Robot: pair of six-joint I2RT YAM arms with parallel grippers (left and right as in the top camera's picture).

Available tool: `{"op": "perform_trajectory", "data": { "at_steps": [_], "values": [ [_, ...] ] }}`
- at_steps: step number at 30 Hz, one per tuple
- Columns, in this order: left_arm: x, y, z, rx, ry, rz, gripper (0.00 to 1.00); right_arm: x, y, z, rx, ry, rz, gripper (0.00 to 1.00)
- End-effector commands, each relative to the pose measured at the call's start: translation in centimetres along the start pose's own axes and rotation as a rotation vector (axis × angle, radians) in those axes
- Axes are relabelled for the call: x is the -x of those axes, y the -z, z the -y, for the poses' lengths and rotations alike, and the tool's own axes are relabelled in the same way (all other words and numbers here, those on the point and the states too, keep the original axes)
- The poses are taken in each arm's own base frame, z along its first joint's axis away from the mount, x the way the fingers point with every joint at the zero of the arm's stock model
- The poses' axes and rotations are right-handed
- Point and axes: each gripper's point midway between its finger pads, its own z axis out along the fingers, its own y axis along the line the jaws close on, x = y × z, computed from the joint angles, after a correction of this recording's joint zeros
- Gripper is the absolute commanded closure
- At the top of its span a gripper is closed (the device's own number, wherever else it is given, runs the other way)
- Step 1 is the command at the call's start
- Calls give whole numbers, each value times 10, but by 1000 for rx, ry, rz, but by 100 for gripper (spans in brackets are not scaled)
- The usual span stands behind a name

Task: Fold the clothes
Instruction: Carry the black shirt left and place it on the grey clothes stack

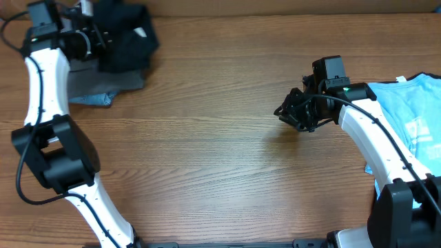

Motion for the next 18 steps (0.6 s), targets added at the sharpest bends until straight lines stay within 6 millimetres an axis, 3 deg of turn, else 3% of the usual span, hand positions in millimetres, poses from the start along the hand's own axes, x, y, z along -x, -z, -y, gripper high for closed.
{"op": "perform_trajectory", "data": {
  "at_steps": [1, 3, 4, 5, 6, 10, 14, 18],
  "values": [
    [21, 24, -50, 186, 49, 87, 96, 3, 5, -2, -9, 13, 20, 78],
    [26, 34, -70, 250, 67, 110, 84, 1, 5, -1, -14, 10, 14, 78],
    [27, 39, -78, 274, 74, 119, 59, 1, 5, -1, -14, 10, 14, 78],
    [28, 42, -84, 294, 79, 126, 24, 1, 5, -1, -14, 9, 14, 78],
    [29, 45, -89, 311, 83, 129, 0, 1, 5, -1, -13, 9, 14, 78],
    [17, 69, -119, 436, 90, 82, 0, -2, 5, 2, -24, 1, 1, 78],
    [14, 118, -150, 550, 186, 75, 0, -4, 6, 4, -31, -3, -6, 78],
    [26, 168, -160, 539, 306, 145, 0, -2, 5, 2, -26, 0, -1, 78]
  ]
}}
